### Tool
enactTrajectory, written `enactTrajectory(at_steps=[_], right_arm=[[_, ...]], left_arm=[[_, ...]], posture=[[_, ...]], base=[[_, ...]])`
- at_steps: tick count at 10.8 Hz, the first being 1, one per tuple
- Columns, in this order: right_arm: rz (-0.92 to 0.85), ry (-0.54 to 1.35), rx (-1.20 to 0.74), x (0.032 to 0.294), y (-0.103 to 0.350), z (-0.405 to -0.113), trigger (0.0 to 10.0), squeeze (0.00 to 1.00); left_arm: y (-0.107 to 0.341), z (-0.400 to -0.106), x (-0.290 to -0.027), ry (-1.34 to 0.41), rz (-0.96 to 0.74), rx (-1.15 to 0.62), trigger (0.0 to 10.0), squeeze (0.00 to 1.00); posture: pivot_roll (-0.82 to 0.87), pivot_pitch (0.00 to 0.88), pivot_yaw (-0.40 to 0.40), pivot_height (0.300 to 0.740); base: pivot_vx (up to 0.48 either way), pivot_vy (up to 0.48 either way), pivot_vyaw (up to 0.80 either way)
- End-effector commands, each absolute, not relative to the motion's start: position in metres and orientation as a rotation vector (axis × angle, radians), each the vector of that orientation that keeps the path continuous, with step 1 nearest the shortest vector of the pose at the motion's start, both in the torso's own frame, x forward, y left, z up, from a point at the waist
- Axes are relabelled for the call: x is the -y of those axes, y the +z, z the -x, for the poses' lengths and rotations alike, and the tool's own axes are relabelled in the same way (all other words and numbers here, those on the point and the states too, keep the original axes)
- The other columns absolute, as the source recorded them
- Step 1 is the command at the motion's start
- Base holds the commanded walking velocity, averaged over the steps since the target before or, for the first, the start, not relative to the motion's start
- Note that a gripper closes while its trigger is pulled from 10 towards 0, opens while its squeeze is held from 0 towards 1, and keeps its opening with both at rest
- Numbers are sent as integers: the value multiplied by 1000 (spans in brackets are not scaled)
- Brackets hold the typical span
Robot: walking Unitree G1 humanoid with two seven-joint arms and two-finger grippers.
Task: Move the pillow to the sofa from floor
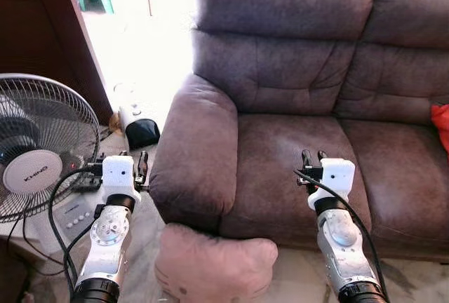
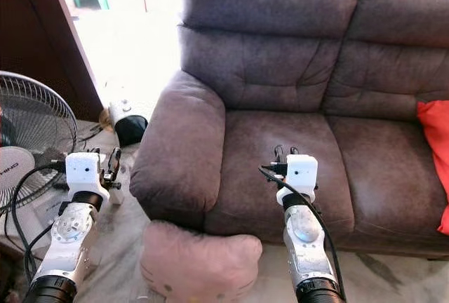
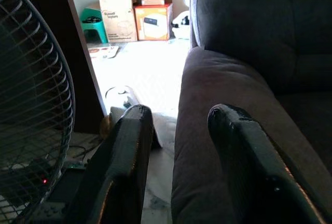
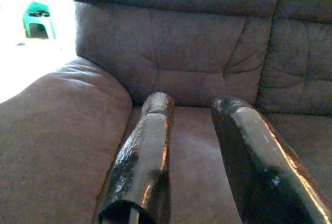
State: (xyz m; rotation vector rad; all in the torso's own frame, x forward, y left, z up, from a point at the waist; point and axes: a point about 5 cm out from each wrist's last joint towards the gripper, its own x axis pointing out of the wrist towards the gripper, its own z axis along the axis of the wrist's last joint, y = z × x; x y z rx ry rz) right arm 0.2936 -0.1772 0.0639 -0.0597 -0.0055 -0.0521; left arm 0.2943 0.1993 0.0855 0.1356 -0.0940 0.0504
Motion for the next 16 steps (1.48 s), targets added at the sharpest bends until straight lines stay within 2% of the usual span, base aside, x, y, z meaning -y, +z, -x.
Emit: enactTrajectory(at_steps=[1,3,16], right_arm=[[65,-56,14,178,68,-295,10000,0],[62,-56,22,179,69,-295,10000,0],[59,-51,9,176,66,-294,10000,0]], left_arm=[[88,-295,-196,41,-135,101,10000,0],[88,-295,-196,41,-131,99,10000,0],[89,-295,-194,35,-126,92,10000,0]], posture=[[74,51,-63,656],[73,58,-65,632],[76,73,-66,632]], base=[[0,0,0],[0,0,0],[0,0,0]])
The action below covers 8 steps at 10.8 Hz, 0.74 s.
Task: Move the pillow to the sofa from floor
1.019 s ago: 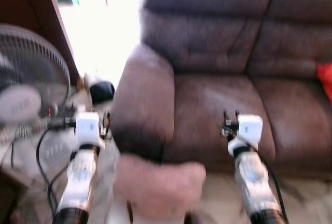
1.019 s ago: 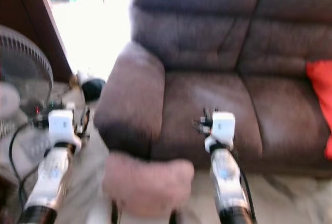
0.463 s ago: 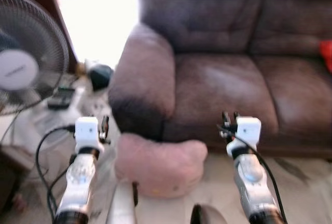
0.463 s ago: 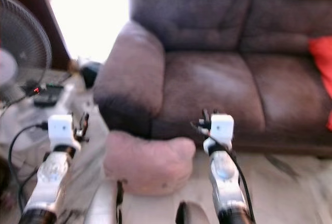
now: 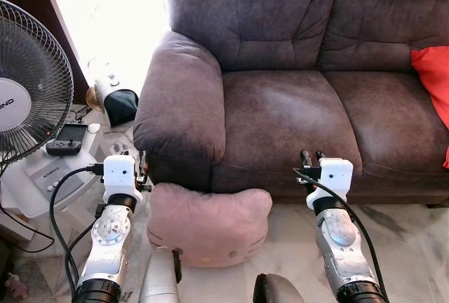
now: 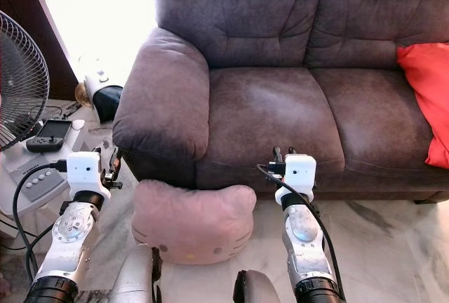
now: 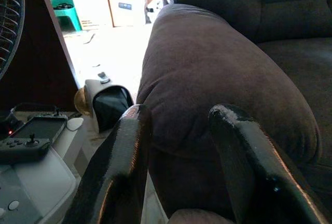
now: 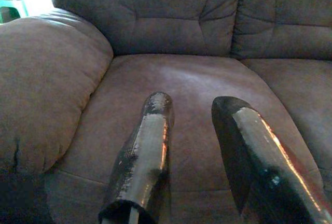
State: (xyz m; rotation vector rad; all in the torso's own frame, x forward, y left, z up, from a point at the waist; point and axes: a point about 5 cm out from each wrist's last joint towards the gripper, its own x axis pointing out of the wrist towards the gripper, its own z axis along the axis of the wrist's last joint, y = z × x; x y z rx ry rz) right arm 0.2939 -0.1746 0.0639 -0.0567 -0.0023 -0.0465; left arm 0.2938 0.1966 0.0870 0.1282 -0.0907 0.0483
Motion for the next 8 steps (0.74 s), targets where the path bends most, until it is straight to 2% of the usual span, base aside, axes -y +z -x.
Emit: enactTrajectory(at_steps=[1,5,8], right_arm=[[64,-54,4,177,66,-294,10000,0],[58,-39,-4,174,65,-295,10000,0],[50,-29,12,173,66,-294,10000,0]], left_arm=[[89,-295,-193,36,-126,90,10000,0],[87,-295,-193,38,-124,85,10000,0],[87,-296,-193,35,-123,86,10000,0]], posture=[[75,74,-67,632],[75,73,-69,558],[75,68,-68,558]], base=[[0,0,0],[0,0,0],[0,0,0]])
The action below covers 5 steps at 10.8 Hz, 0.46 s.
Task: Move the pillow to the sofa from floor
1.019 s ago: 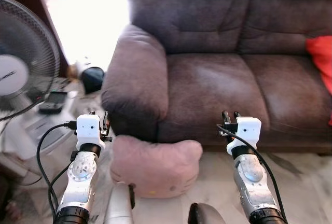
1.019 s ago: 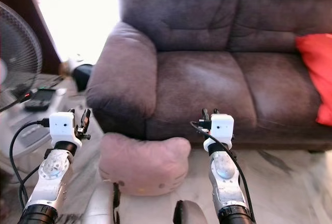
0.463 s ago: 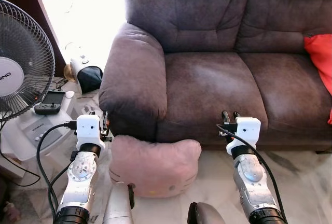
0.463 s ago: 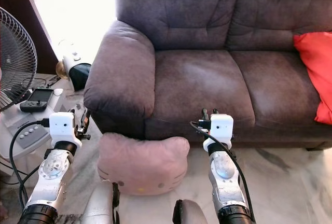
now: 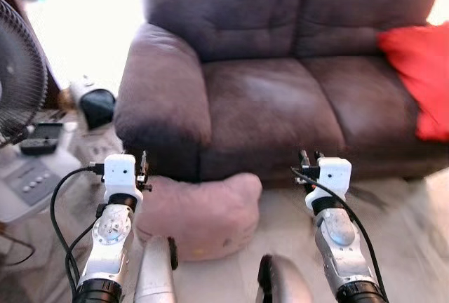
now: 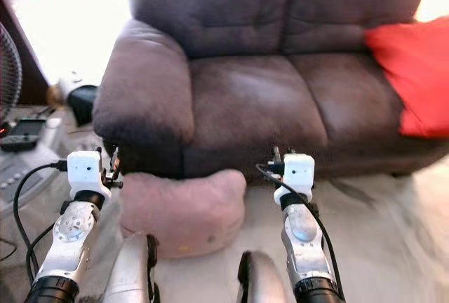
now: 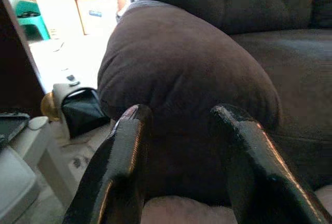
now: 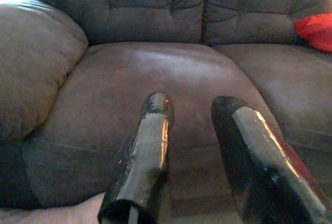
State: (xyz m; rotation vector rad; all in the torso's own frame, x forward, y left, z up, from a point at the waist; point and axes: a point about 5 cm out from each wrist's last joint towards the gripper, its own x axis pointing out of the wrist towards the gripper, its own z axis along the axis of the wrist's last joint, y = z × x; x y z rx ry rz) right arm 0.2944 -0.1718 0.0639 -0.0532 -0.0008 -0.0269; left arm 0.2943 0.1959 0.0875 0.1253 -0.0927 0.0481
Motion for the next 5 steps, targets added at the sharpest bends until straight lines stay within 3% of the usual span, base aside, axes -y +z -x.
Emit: enactTrajectory(at_steps=[1,5], right_arm=[[49,-27,11,172,66,-294,10000,0],[48,-29,11,172,66,-295,10000,0]], left_arm=[[87,-296,-193,34,-124,85,10000,0],[89,-297,-190,25,-122,88,10000,0]], posture=[[76,66,-68,558],[75,64,-65,558]], base=[[0,0,0],[0,0,0]])
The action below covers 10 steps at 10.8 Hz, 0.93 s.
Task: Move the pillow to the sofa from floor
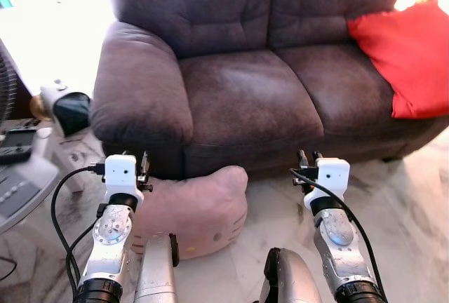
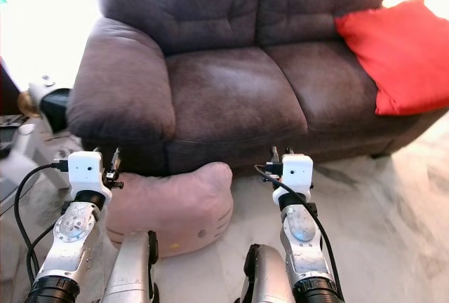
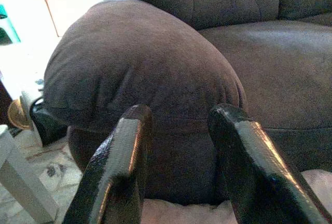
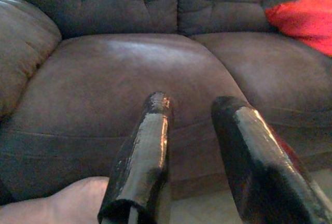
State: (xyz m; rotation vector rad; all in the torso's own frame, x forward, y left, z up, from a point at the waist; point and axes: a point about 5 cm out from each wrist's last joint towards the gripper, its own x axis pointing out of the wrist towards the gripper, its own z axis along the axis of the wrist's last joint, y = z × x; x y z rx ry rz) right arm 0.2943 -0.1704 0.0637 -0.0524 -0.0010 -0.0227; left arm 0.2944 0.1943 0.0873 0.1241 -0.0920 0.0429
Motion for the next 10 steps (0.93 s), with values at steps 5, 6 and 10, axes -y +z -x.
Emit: enactTrajectory(at_steps=[5,6,10], right_arm=[[80,-5,7,169,65,-294,10000,0],[79,-1,6,169,65,-293,10000,0],[69,-4,1,169,64,-293,10000,0]], left_arm=[[88,-297,-190,27,-125,81,10000,0],[88,-297,-190,28,-124,81,10000,0],[88,-296,-190,28,-124,78,10000,0]], posture=[[75,73,-68,558],[75,74,-68,558],[76,78,-67,558]], base=[[0,0,243],[0,0,800],[0,0,200]])
